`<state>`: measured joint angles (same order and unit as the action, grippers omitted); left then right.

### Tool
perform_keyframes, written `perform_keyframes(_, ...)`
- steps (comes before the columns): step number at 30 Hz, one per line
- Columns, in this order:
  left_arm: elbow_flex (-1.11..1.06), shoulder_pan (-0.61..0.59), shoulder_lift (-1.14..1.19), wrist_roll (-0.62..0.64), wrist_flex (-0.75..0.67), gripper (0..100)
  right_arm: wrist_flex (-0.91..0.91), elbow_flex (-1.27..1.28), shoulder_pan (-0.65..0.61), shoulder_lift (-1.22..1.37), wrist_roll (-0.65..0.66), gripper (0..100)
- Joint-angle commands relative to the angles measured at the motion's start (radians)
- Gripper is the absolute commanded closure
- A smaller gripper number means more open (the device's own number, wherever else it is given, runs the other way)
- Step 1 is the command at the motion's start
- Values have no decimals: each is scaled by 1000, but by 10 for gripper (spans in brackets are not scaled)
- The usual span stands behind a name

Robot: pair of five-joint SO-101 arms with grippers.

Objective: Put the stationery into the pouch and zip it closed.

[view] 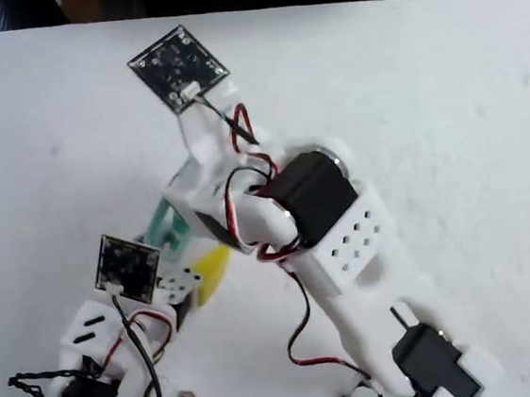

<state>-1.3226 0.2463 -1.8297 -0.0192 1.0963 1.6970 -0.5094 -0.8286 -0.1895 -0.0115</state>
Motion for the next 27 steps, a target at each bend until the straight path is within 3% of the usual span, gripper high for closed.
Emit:
perform_keyframes(1,11,-2,1,11,-26,705,21,-32,-39,-96,17,981)
perform_keyframes(7,15,-4,1,74,-18,666,15,219,-45,-44,18,982)
perform_keyframes(12,80,-4,1,83,46,661,21,270,-45,50,75,982)
perform_keyframes(15,137,-4,1,104,104,657,21,224,-47,61,89,982)
perform_keyframes(19,130,-4,1,38,107,661,21,46,-39,7,81,982)
perform_keyframes(24,55,-4,1,26,26,669,18,-149,-41,-143,81,978)
perform_keyframes(27,23,2,1,26,-15,735,19,-163,-41,-186,81,978)
